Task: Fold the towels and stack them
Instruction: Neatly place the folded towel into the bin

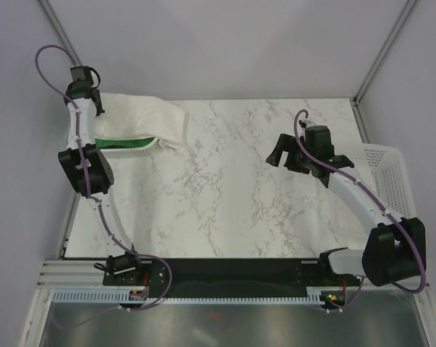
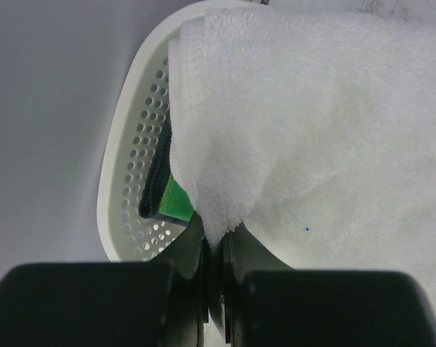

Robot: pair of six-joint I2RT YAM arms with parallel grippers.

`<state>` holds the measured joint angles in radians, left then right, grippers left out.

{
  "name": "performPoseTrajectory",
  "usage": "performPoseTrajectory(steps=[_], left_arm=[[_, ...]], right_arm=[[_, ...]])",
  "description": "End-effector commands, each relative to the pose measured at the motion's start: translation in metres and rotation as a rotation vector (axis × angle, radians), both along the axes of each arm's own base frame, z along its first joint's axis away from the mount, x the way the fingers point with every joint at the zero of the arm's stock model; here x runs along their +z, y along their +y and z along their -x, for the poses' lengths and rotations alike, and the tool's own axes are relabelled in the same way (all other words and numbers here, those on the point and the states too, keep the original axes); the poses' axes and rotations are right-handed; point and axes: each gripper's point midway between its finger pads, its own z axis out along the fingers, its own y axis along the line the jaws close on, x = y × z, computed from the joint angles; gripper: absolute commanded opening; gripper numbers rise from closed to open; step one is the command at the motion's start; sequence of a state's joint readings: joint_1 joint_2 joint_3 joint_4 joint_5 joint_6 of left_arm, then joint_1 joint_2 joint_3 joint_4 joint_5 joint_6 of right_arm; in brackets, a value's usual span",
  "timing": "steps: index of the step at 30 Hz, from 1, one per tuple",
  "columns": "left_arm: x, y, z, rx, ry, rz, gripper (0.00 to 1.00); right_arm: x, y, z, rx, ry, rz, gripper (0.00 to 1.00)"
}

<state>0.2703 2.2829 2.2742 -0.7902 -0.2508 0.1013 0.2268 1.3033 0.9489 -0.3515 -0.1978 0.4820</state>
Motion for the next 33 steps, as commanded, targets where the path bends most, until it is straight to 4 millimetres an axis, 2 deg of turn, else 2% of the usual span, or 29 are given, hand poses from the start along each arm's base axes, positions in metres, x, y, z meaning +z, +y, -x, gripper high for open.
performPoseTrajectory(steps=[1, 2, 5, 7, 11, 15, 19, 22, 25, 26, 28, 29, 31, 32, 33], left_arm=[[0.033, 0.031, -0.015, 0.013, -0.087, -0.132, 0.02], [0.025, 0.027, -0.017, -0.015, -0.074, -0.123, 0.02], [0.012, 0.038, -0.013, 0.011, -0.043, -0.143, 0.02], [0.005, 0.053, -0.004, 0.061, -0.027, -0.144, 0.02], [-0.014, 0.061, 0.008, 0.065, -0.004, -0.081, 0.02], [-0.008, 0.072, 0.014, 0.093, -0.008, -0.097, 0.02], [0.005, 0.076, 0.005, 0.092, -0.053, -0.100, 0.02], [-0.004, 0.077, -0.001, 0.090, -0.055, -0.090, 0.04], [-0.012, 0.077, -0.007, 0.081, -0.054, -0.083, 0.09], [-0.023, 0.077, -0.009, 0.080, -0.043, -0.076, 0.14], [-0.022, 0.076, -0.017, 0.067, -0.063, -0.070, 0.14], [-0.030, 0.077, -0.018, 0.069, -0.054, -0.062, 0.15], [-0.030, 0.079, -0.022, 0.079, -0.066, -0.069, 0.17], [-0.031, 0.080, -0.021, 0.095, -0.061, -0.084, 0.32], [-0.032, 0.082, -0.020, 0.103, -0.057, -0.090, 0.40]], right_arm=[[0.005, 0.005, -0.005, 0.025, -0.029, -0.018, 0.98], [0.004, 0.005, -0.005, 0.024, -0.027, -0.016, 0.98], [-0.001, 0.005, -0.003, 0.025, -0.009, -0.017, 0.98], [-0.006, 0.004, -0.001, 0.021, -0.001, -0.010, 0.98], [-0.007, 0.002, -0.002, 0.016, 0.001, -0.001, 0.98], [-0.011, 0.003, -0.003, 0.020, 0.012, 0.000, 0.98], [-0.013, 0.004, -0.003, 0.021, 0.020, -0.002, 0.98], [-0.016, 0.004, -0.004, 0.021, 0.025, -0.001, 0.98], [-0.019, 0.004, -0.003, 0.022, 0.031, 0.004, 0.98], [-0.020, 0.004, -0.004, 0.022, 0.035, 0.005, 0.98], [-0.023, 0.004, -0.004, 0.022, 0.044, 0.007, 0.98], [-0.024, 0.004, -0.005, 0.021, 0.049, 0.007, 0.98], [-0.029, 0.004, -0.006, 0.022, 0.061, 0.011, 0.98], [-0.029, 0.004, -0.007, 0.018, 0.062, 0.010, 0.98], [-0.030, 0.004, -0.008, 0.017, 0.065, 0.009, 0.98]])
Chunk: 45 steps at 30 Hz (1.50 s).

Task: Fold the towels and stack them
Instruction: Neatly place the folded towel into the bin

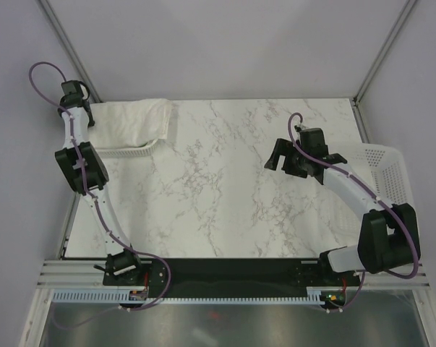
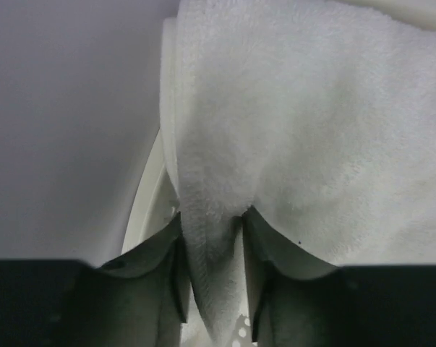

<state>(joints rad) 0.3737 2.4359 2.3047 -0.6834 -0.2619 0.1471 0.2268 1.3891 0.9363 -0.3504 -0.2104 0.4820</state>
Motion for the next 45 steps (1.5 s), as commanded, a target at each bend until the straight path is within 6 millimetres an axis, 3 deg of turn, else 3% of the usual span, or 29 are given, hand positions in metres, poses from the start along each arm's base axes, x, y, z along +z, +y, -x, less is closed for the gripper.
performPoseTrajectory(steps=[1, 5, 7, 9, 11, 12, 14, 15, 17, 18, 21, 24, 27, 29, 32, 33, 35, 36, 37, 40, 41, 43, 44, 45], left_arm=[[0.034, 0.011, -0.019, 0.022, -0.103, -0.074, 0.46], [0.056, -0.001, -0.023, 0.023, -0.159, -0.060, 0.63], [0.077, -0.016, -0.025, 0.022, -0.185, -0.086, 0.99], [0.100, -0.043, -0.030, -0.014, -0.213, -0.109, 1.00], [0.112, -0.057, -0.031, -0.021, -0.226, -0.133, 1.00], [0.104, -0.068, -0.032, -0.012, -0.216, -0.106, 1.00], [0.105, -0.075, -0.023, 0.027, -0.208, -0.109, 1.00], [0.092, -0.084, -0.018, 0.034, -0.185, -0.094, 1.00], [0.101, -0.090, -0.018, 0.039, -0.233, -0.101, 1.00], [0.083, -0.092, -0.013, 0.035, -0.197, -0.093, 1.00], [0.064, -0.103, -0.013, 0.025, -0.177, -0.050, 1.00], [0.064, -0.118, -0.006, 0.003, -0.158, -0.076, 1.00], [0.070, -0.143, -0.006, -0.050, -0.213, 0.006, 1.00], [0.073, -0.163, -0.009, -0.093, -0.238, 0.062, 1.00], [0.079, -0.219, -0.012, -0.193, -0.266, 0.177, 1.00], [0.086, -0.252, -0.009, -0.255, -0.269, 0.182, 1.00], [0.099, -0.270, -0.003, -0.266, -0.284, 0.155, 1.00], [0.101, -0.289, 0.002, -0.300, -0.280, 0.158, 1.00], [0.118, -0.292, 0.010, -0.289, -0.311, 0.145, 1.00], [0.129, -0.318, 0.028, -0.321, -0.316, 0.187, 1.00], [0.145, -0.327, 0.038, -0.344, -0.341, 0.213, 1.00], [0.153, -0.357, 0.055, -0.429, -0.347, 0.314, 1.00], [0.179, -0.368, 0.070, -0.476, -0.395, 0.357, 1.00], [0.176, -0.385, 0.085, -0.538, -0.378, 0.408, 1.00]], right_arm=[[0.004, 0.003, -0.011, 0.008, -0.032, -0.004, 0.98], [0.006, 0.002, -0.013, 0.003, -0.038, -0.003, 0.98], [0.012, 0.002, -0.012, 0.001, -0.048, -0.005, 0.98], [0.027, 0.002, -0.013, -0.002, -0.082, -0.016, 0.98], [0.036, 0.002, -0.013, -0.007, -0.106, -0.025, 0.98], [0.045, 0.002, -0.013, -0.011, -0.126, -0.033, 0.98], [0.051, 0.000, -0.013, -0.017, -0.132, -0.020, 0.98], [0.058, -0.002, -0.011, -0.019, -0.136, -0.015, 0.98], [0.067, -0.007, -0.012, -0.030, -0.156, 0.009, 0.98], [0.075, -0.009, -0.009, -0.036, -0.165, 0.016, 0.98], [0.089, -0.015, -0.005, -0.054, -0.187, 0.033, 0.98], [0.100, -0.017, 0.003, -0.067, -0.206, 0.020, 0.98], [0.108, -0.021, 0.009, -0.078, -0.232, 0.018, 0.98], [0.109, -0.023, 0.011, -0.076, -0.242, 0.031, 0.98], [0.115, -0.028, 0.016, -0.073, -0.262, 0.060, 0.98], [0.120, -0.031, 0.019, -0.081, -0.278, 0.066, 0.98], [0.125, -0.033, 0.023, -0.072, -0.294, 0.078, 0.98], [0.132, -0.033, 0.024, -0.068, -0.303, 0.076, 0.98], [0.135, -0.033, 0.026, -0.063, -0.304, 0.075, 0.98], [0.141, -0.032, 0.026, -0.058, -0.289, 0.074, 0.98], [0.142, -0.031, 0.026, -0.059, -0.282, 0.071, 0.98], [0.145, -0.028, 0.028, -0.040, -0.274, 0.064, 0.98], [0.145, -0.028, 0.029, -0.038, -0.272, 0.062, 0.98], [0.149, -0.028, 0.032, -0.034, -0.280, 0.060, 0.98]])
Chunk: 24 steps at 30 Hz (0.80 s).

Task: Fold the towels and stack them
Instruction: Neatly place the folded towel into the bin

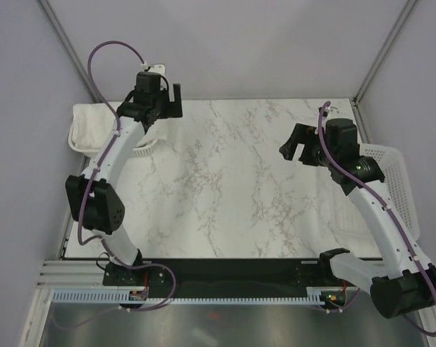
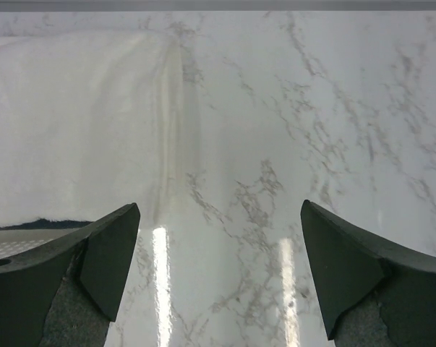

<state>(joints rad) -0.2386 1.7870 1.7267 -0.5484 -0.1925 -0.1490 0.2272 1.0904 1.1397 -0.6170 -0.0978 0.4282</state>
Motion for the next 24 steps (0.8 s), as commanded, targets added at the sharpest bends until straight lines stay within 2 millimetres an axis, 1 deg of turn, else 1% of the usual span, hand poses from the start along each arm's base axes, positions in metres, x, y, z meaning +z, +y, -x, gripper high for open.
performPoseTrajectory(steps=[1, 2, 3, 4, 5, 6, 7, 8, 9, 10, 11, 12, 13, 14, 15, 16, 17, 20, 21, 24], left_arm=[[0.049, -0.047, 0.051, -0.207, -0.050, 0.231, 1.00], [0.067, -0.058, 0.078, -0.282, -0.081, 0.262, 1.00], [0.075, -0.069, 0.092, -0.344, -0.097, 0.292, 1.00], [0.086, -0.083, 0.114, -0.440, -0.106, 0.341, 1.00], [0.093, -0.090, 0.141, -0.495, -0.123, 0.368, 1.00], [0.100, -0.096, 0.158, -0.542, -0.148, 0.388, 1.00], [0.105, -0.101, 0.174, -0.585, -0.162, 0.411, 1.00], [0.089, -0.107, 0.190, -0.615, -0.130, 0.430, 1.00], [0.108, -0.105, 0.214, -0.649, -0.195, 0.448, 1.00], [0.108, -0.105, 0.224, -0.669, -0.210, 0.454, 1.00], [0.096, -0.105, 0.235, -0.677, -0.195, 0.454, 1.00], [0.095, -0.103, 0.243, -0.682, -0.204, 0.455, 1.00], [0.114, -0.103, 0.258, -0.718, -0.276, 0.492, 1.00], [0.102, -0.102, 0.262, -0.679, -0.243, 0.537, 1.00], [0.099, -0.100, 0.267, -0.678, -0.246, 0.537, 1.00], [0.105, -0.098, 0.273, -0.674, -0.283, 0.556, 1.00], [0.098, -0.098, 0.274, -0.667, -0.276, 0.565, 1.00], [0.093, -0.095, 0.277, -0.665, -0.285, 0.558, 1.00], [0.092, -0.095, 0.277, -0.667, -0.283, 0.554, 1.00], [0.101, -0.095, 0.279, -0.680, -0.303, 0.554, 1.00]], right_arm=[[0.016, -0.001, 0.007, 0.016, -0.023, 0.009, 0.98], [0.019, -0.004, 0.011, 0.008, -0.036, 0.011, 0.98], [0.019, -0.006, 0.013, 0.004, -0.045, 0.019, 0.98], [0.020, -0.009, 0.014, -0.002, -0.056, 0.029, 0.98], [0.021, -0.012, 0.018, -0.012, -0.070, 0.036, 0.98], [0.022, -0.016, 0.019, -0.026, -0.078, 0.044, 0.98], [0.025, -0.017, 0.021, -0.029, -0.092, 0.049, 0.98], [0.029, -0.018, 0.024, -0.028, -0.108, 0.044, 0.98], [0.033, -0.018, 0.024, -0.028, -0.127, 0.038, 0.98], [0.035, -0.015, 0.026, -0.018, -0.137, 0.022, 0.98], [0.037, -0.014, 0.028, -0.012, -0.150, 0.012, 0.98], [0.041, -0.012, 0.028, -0.007, -0.166, -0.001, 0.98], [0.042, -0.010, 0.028, -0.005, -0.170, -0.015, 0.98], [0.044, -0.006, 0.030, 0.012, -0.176, -0.034, 0.98], [0.048, -0.004, 0.030, 0.017, -0.191, -0.049, 0.98], [0.050, -0.002, 0.030, 0.021, -0.199, -0.063, 0.98], [0.051, 0.001, 0.031, 0.028, -0.199, -0.088, 0.98], [0.057, 0.007, 0.030, 0.049, -0.222, -0.115, 0.98], [0.058, 0.007, 0.030, 0.052, -0.226, -0.117, 0.98], [0.061, 0.005, 0.030, 0.046, -0.242, -0.105, 0.98]])
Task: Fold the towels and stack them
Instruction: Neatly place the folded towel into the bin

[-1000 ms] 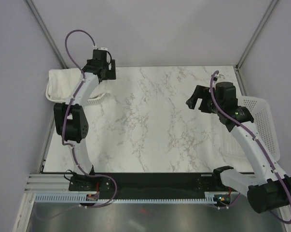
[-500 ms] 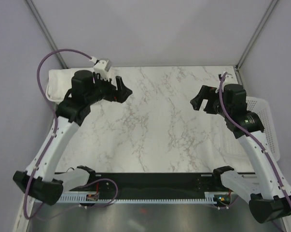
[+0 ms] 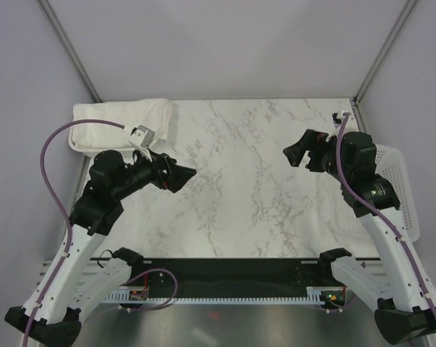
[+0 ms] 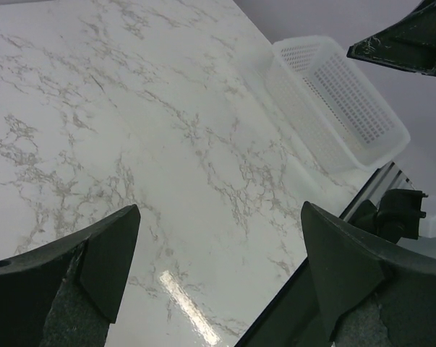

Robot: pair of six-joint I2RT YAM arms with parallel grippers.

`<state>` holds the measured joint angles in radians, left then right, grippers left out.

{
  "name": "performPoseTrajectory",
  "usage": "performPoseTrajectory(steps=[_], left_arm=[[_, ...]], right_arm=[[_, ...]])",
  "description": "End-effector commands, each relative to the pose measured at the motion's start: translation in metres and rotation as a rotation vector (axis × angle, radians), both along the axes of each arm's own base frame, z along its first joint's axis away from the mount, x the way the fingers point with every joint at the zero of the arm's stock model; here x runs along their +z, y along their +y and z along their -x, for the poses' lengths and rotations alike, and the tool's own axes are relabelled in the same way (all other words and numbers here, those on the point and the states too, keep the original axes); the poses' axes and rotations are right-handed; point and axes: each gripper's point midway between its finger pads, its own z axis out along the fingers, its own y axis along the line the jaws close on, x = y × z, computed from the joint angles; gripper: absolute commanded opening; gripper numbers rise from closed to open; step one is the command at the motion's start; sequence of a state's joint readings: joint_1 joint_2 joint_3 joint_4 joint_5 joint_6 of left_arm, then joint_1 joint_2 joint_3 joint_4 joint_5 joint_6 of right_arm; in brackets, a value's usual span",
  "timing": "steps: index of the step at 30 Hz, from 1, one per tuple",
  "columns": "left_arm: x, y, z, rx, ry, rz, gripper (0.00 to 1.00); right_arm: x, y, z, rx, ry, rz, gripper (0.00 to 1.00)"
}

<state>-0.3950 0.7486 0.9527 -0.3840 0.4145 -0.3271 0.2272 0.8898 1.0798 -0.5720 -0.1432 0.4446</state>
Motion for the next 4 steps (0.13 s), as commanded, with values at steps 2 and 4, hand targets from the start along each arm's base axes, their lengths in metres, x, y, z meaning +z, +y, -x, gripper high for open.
performPoseTrajectory(steps=[2, 4], left_arm=[[0.0273, -0.0060, 0.0019, -0.027, -0.055, 0.061, 1.00], [0.0298, -0.0069, 0.0023, -0.031, -0.057, 0.066, 1.00]], right_arm=[[0.0205, 0.0017, -0.0013, 0.005, -0.081, -0.026, 0.98], [0.0225, -0.0007, -0.0014, -0.006, -0.094, -0.022, 0.98]])
